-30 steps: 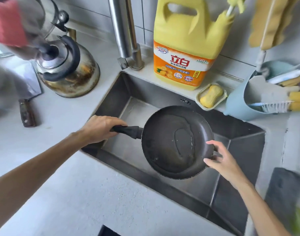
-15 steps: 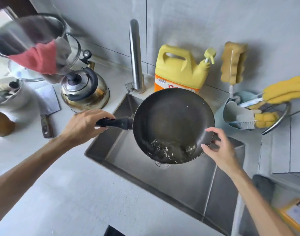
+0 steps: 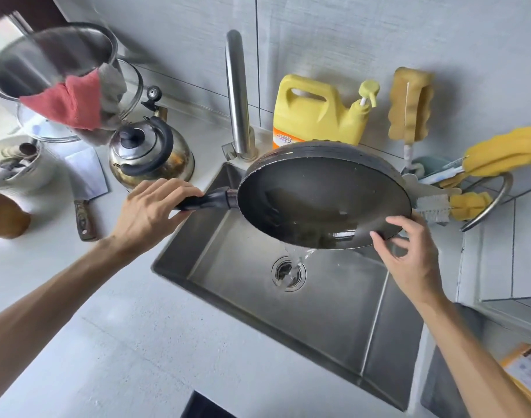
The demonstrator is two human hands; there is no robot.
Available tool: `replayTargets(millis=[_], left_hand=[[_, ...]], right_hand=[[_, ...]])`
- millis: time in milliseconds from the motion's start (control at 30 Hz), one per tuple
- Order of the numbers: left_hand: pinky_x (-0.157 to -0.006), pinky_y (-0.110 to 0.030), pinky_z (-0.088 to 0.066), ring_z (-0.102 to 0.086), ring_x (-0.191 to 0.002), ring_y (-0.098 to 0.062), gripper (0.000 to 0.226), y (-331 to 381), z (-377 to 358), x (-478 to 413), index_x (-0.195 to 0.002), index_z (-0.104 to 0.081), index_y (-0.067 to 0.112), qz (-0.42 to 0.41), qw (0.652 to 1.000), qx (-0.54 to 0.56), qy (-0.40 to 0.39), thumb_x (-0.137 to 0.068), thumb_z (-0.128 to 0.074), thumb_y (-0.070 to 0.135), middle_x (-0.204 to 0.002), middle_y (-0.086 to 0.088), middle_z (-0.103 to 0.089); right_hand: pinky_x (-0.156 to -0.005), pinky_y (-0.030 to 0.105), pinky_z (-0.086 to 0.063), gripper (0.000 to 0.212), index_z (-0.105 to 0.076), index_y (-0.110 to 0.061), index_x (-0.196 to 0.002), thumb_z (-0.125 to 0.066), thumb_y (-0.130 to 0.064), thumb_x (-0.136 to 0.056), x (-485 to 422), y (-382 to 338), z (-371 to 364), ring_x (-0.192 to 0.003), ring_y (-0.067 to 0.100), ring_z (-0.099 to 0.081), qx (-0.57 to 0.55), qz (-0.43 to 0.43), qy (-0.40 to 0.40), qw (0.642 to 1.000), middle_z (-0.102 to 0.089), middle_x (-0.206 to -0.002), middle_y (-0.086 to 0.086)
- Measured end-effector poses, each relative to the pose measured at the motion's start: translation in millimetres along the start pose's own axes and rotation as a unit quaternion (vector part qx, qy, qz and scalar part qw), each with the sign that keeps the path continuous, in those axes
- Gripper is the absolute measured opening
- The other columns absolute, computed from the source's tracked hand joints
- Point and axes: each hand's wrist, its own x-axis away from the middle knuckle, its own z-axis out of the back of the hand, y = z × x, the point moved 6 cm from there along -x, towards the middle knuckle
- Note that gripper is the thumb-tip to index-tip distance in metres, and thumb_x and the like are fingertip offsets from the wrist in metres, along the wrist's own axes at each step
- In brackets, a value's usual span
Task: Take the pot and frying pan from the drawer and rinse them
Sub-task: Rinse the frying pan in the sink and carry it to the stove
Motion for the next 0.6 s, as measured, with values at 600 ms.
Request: replayTargets(millis=[600], left_hand=[[-0.075,-0.032,-0.056,-0.068,-0.092,-0.018,0.043,22.1,8.3,-13.4,-0.128,-0.066,0.022,-0.032,0.985,0.105,-0.135,-0.086,-0.078,0.023,-0.112,0.008,-0.07]], right_hand=[[-0.085,0.022,-0.054,0.063,-0.054,-0.04,-0.129,-0.075,0.0,-0.084,21.9,16.2,33.5,-0.096,0.013,-0.071,-0.174,-0.241,-0.187,0.936,-0.072,-0.112,-0.008]])
